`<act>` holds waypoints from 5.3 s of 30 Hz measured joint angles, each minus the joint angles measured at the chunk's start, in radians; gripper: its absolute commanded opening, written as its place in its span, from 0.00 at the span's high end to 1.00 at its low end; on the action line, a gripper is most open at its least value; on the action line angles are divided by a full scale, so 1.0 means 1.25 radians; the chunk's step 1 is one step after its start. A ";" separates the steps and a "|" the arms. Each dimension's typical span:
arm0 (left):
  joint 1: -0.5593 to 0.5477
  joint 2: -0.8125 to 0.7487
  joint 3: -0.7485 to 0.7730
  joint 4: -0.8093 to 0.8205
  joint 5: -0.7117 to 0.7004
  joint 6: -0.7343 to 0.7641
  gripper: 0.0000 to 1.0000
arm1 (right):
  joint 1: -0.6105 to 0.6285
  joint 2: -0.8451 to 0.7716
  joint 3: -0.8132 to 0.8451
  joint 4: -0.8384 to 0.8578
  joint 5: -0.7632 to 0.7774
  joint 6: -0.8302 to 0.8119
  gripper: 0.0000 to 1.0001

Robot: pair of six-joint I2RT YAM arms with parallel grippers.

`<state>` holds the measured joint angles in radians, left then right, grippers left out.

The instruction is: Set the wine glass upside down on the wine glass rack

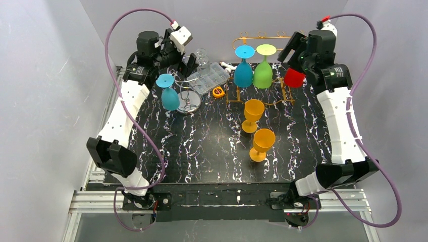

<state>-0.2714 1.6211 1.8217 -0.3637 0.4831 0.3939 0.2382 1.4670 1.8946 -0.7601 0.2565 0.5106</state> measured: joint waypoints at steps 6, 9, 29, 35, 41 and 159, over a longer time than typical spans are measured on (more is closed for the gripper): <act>0.000 0.020 -0.025 0.101 0.018 0.035 0.01 | -0.061 0.003 -0.020 0.021 -0.051 0.039 0.13; -0.002 0.015 -0.062 0.147 0.033 0.061 0.01 | -0.056 0.003 -0.021 0.031 -0.071 0.038 0.13; 0.082 -0.157 -0.165 0.147 -0.128 -0.101 0.01 | 0.206 0.384 0.411 -0.024 -0.024 -0.127 0.06; 0.097 -0.271 -0.243 0.113 -0.126 -0.096 0.01 | 0.249 0.376 0.381 0.032 0.005 -0.178 0.06; 0.096 -0.263 -0.250 0.145 -0.056 -0.062 0.00 | 0.243 0.276 0.268 0.060 0.045 -0.166 0.12; -0.178 0.288 -0.057 0.581 0.272 0.866 1.00 | -0.116 0.130 -0.126 0.232 -0.105 0.111 0.71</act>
<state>-0.4934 1.9816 1.7500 0.3622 0.8230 1.4769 0.0933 1.6295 1.7370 -0.4706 0.1249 0.6495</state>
